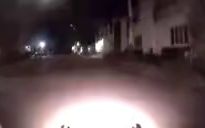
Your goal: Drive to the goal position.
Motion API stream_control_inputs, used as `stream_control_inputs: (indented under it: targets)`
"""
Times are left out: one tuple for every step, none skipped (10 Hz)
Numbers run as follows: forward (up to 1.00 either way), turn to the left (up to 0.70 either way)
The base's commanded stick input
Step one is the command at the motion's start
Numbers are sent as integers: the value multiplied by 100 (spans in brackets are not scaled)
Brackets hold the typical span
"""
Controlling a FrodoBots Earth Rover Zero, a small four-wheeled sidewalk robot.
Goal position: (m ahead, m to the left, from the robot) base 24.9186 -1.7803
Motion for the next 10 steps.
stream_control_inputs:
  targets:
    - [85, 0]
    - [85, 0]
    - [85, 0]
    - [85, 0]
    - [85, 0]
    - [85, 0]
    - [85, 0]
    - [85, 0]
    - [85, 8]
    - [85, 29]
